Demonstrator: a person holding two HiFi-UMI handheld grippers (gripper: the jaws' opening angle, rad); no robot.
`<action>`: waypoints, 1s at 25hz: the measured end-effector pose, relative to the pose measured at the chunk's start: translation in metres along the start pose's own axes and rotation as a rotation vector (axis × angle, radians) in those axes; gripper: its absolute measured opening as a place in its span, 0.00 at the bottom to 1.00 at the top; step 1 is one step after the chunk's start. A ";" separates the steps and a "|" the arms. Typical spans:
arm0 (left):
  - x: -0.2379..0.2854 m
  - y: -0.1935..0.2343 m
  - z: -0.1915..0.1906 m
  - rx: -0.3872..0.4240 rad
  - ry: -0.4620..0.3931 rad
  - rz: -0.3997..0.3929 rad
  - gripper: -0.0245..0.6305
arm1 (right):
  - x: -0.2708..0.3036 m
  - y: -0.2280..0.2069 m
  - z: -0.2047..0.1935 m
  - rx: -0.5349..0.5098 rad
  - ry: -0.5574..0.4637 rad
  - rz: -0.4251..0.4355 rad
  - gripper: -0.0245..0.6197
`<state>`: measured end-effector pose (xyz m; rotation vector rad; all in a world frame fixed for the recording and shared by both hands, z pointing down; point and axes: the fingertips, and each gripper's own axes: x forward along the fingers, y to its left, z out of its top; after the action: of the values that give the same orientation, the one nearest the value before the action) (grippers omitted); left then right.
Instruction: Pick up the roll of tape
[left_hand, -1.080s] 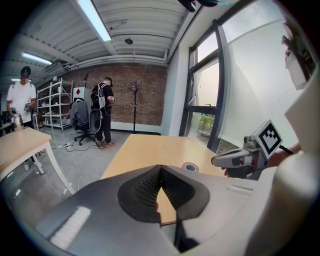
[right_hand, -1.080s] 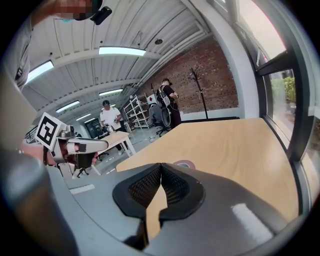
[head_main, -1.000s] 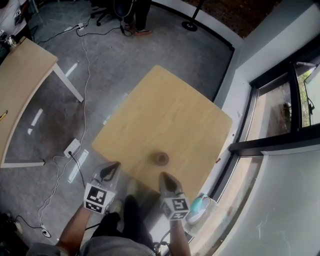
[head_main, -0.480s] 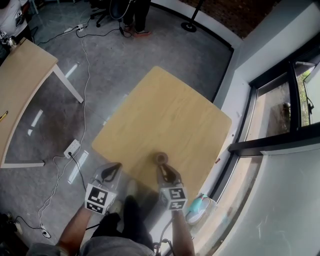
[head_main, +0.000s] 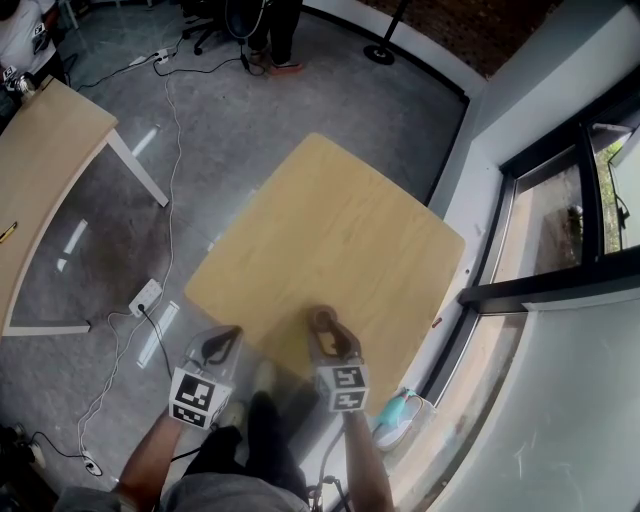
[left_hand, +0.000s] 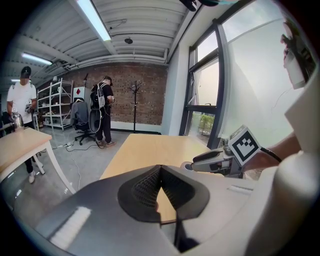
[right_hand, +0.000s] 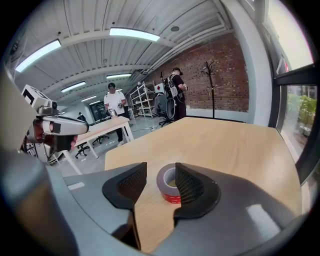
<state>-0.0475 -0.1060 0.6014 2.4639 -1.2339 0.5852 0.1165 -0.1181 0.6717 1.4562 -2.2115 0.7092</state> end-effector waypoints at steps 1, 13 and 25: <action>0.000 0.000 -0.002 -0.002 0.005 0.002 0.04 | 0.001 -0.001 -0.001 0.000 -0.001 -0.003 0.35; 0.004 0.000 0.001 -0.020 0.011 0.000 0.04 | 0.006 -0.010 -0.001 0.014 -0.005 -0.024 0.48; 0.011 0.003 -0.003 -0.030 0.022 -0.007 0.04 | 0.015 -0.019 -0.004 0.021 -0.020 -0.062 0.58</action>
<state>-0.0445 -0.1140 0.6095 2.4303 -1.2164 0.5860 0.1287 -0.1331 0.6877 1.5410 -2.1701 0.7025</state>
